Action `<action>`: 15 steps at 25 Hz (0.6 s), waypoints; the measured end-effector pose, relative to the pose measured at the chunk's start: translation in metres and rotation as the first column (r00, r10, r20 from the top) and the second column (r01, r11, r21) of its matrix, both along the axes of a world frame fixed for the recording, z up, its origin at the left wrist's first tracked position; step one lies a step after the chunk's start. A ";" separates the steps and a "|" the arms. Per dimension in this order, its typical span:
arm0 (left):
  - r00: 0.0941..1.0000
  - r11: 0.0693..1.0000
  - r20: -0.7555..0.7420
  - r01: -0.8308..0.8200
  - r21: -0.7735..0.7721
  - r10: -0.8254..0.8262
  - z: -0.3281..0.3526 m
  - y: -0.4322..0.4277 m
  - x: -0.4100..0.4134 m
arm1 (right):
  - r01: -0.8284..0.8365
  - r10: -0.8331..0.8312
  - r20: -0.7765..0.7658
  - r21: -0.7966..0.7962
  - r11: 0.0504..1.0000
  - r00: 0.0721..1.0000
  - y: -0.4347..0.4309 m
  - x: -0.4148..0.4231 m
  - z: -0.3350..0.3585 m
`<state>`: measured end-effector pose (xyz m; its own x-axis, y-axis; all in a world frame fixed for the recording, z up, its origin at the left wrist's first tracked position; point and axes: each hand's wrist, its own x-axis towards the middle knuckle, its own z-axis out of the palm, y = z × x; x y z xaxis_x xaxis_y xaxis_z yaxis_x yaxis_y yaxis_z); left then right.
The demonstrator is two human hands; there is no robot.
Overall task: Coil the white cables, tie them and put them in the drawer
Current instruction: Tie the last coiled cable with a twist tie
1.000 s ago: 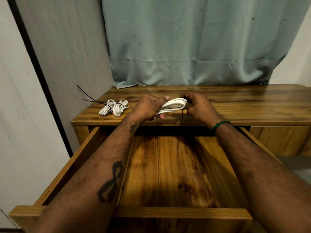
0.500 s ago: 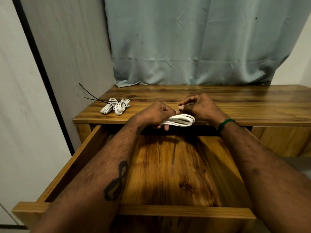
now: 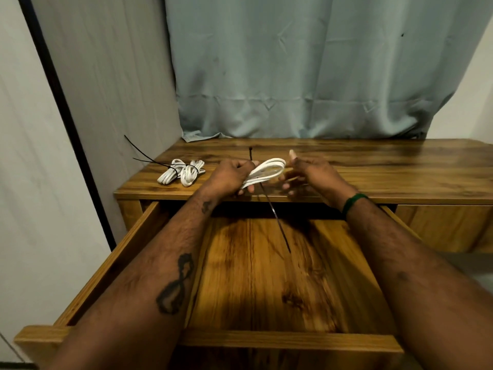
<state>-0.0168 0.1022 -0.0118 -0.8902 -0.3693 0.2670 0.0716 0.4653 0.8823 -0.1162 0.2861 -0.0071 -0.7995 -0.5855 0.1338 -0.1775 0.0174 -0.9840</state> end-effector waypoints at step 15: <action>0.978 0.979 -0.083 -0.184 0.093 0.191 -0.013 -0.028 0.000 | -0.374 0.361 0.097 0.256 0.891 0.928 -0.035 0.062 -0.003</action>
